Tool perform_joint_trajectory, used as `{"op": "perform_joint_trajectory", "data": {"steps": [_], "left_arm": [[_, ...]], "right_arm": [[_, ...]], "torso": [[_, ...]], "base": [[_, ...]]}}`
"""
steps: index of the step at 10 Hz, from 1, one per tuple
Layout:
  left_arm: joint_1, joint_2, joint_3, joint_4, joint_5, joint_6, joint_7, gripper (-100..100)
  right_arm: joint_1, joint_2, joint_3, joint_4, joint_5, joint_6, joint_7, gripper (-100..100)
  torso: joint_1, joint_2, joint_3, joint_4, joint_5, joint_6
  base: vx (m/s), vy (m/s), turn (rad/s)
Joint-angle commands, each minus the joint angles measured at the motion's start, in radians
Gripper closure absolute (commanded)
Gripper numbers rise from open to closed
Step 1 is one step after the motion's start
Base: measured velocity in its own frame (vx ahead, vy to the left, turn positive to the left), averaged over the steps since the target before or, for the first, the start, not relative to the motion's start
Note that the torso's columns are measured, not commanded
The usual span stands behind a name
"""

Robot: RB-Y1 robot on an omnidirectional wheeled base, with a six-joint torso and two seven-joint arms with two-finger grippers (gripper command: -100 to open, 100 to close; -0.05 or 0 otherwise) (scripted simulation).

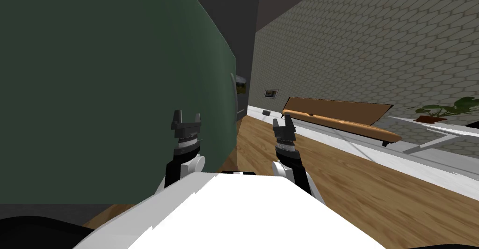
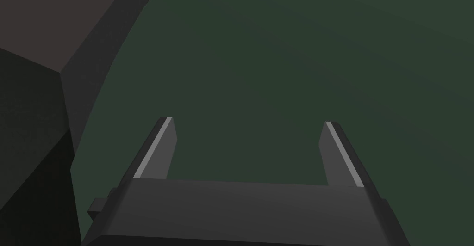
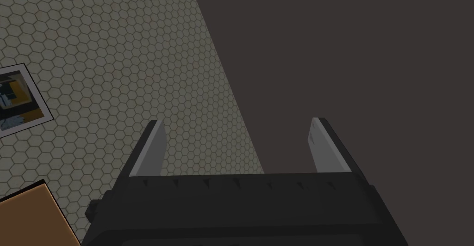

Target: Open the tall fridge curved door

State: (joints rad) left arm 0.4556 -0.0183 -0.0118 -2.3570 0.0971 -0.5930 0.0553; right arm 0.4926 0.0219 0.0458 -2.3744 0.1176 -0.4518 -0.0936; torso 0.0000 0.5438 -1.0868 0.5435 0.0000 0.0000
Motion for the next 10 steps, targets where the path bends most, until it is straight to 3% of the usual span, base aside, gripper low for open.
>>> {"op": "perform_joint_trajectory", "data": {"steps": [1,2,3,6,10], "left_arm": [[0.000,0.000,0.000,0.000,0.000,0.000,0.000,0],[-0.001,0.039,0.002,0.010,0.005,-0.004,0.006,-100],[-0.001,0.065,0.004,0.019,0.010,-0.007,0.011,-100],[-0.004,0.133,0.012,0.061,0.034,-0.024,0.036,-100],[-0.010,0.181,0.028,0.140,0.077,-0.054,0.082,-100]], "right_arm": [[0.000,0.000,0.000,0.000,0.000,0.000,0.000,0],[0.000,0.000,0.000,0.000,0.000,0.000,0.000,0],[0.000,0.000,0.000,0.000,0.000,0.000,0.000,0],[0.000,0.000,0.000,0.000,0.000,0.000,0.000,0],[0.000,0.000,0.000,0.000,0.000,0.000,0.000,0]], "torso": [[0.000,0.074,-0.148,0.074,0.000,0.000],[0.000,0.148,-0.295,0.148,0.000,0.000],[0.000,0.180,-0.365,0.180,0.000,0.000],[-0.001,0.193,-0.390,0.194,0.000,0.000],[0.000,0.194,-0.389,0.195,0.000,0.000]], "base": [[0.000,0.000,0.000],[0.023,-0.012,0.009],[0.043,-0.031,0.021],[0.070,-0.064,0.022],[0.110,-0.089,0.033]]}}
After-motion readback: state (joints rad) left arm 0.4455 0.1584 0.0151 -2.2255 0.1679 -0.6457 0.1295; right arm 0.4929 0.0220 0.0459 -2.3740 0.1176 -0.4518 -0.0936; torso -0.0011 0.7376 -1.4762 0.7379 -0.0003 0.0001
